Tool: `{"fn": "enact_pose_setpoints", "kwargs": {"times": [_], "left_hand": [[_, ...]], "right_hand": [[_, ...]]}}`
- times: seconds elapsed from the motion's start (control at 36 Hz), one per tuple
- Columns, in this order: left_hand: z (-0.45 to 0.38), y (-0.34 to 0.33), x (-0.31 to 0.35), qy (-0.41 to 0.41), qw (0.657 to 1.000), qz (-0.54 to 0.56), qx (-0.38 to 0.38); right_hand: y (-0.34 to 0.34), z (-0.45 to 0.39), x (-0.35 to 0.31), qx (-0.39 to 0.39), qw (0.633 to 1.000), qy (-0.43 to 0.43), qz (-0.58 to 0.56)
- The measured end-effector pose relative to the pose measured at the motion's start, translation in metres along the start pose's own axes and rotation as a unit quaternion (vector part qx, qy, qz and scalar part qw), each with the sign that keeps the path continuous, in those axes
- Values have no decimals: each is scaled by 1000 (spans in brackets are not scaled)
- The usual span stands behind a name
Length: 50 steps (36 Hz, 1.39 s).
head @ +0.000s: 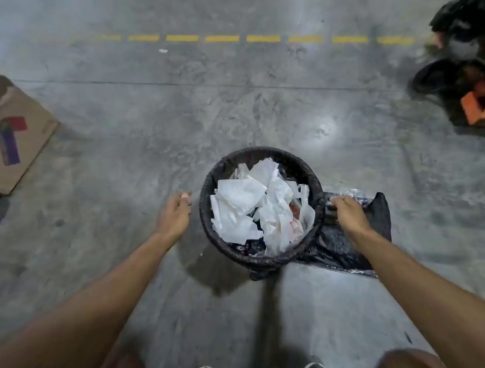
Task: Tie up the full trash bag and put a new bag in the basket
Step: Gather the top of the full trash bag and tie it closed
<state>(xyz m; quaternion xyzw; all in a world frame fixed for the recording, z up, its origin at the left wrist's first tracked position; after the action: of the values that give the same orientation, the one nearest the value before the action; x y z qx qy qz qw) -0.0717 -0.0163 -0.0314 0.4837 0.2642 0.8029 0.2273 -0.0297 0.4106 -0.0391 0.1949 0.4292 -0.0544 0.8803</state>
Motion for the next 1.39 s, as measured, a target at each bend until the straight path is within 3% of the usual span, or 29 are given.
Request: {"fn": "enact_pose_setpoints", "kwargs": {"times": [0.17,0.25,0.33,0.42,0.56,0.75,1.08,1.19,1.28,1.39], "left_hand": [[-72,-52,-31,76,985,136,-74],[-100,-85,-38,91,962,184,-182],[-117,-102,-36,49,953,180,-239],[-126,-108,-32,35,952,158,-261],[-138,-103,-29,47,940,210,-263],[-158,-89,-20,33,963,115,-243],[-162,-50,50,-58,986,138,-67],[-161,-52,65,-55,988,127,-73],[-157,-56,74,-62,992,38,-108],[-157,-53,88,-105,992,19,-64]], "right_hand": [[-37,-77,39,-86,978,-124,-141],[-50,-105,48,-152,969,-139,-139],[-66,-108,39,-217,962,-114,-119],[-70,-110,29,-204,969,-85,-107],[-66,-126,21,-208,968,-92,-103],[-45,-125,-4,-143,983,-99,-52],[-33,-132,-66,-57,994,63,-69],[-38,-131,-74,-33,995,70,-61],[-45,-120,-74,-55,998,43,-6],[-48,-109,-85,-37,994,101,28]]}}
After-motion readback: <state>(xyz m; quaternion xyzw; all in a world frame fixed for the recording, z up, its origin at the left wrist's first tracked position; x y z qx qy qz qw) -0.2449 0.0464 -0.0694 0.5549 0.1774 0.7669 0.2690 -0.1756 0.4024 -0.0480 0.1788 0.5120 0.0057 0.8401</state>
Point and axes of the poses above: each hand's wrist, its own z-axis away from the middle knuckle, its own y-axis out of the back of the hand, x = y × z, the point moved 8 cm from there along -z, towards the middle knuckle, and after that the axes turned 11 degrees about -z, right-handed, at the moved point
